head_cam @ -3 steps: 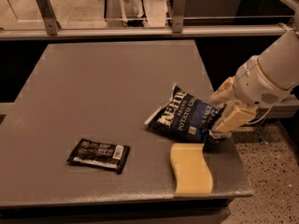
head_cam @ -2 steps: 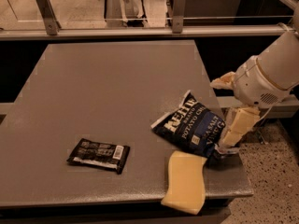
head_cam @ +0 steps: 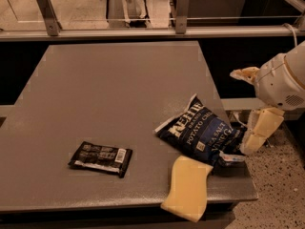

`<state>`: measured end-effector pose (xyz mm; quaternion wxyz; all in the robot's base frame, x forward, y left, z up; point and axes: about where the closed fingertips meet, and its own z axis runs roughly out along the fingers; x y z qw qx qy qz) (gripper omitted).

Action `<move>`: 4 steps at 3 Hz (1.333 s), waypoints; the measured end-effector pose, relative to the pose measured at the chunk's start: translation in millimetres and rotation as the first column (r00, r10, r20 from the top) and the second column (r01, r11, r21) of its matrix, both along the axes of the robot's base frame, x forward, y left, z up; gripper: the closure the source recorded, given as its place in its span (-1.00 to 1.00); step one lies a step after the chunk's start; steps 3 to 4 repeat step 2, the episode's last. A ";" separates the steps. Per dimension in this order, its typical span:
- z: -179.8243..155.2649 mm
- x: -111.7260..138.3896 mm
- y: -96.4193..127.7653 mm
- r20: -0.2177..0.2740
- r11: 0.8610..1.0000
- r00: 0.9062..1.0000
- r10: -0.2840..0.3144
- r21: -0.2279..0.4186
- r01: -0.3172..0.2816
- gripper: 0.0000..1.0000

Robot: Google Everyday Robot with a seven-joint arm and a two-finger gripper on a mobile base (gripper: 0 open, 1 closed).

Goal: Move blue chip bag near sponge

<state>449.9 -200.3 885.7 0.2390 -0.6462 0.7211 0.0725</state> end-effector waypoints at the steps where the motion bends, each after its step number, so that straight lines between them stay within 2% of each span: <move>1: 4.9 0.0 -26.1 0.049 0.999 0.998 -0.034 -0.036 0.036 -1.00; 4: 4.9 0.0 -26.1 0.049 0.999 0.998 -0.034 -0.036 0.036 -1.00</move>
Offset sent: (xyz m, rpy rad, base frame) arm 0.0000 -0.0197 0.0040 -0.0258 -0.0370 -0.0270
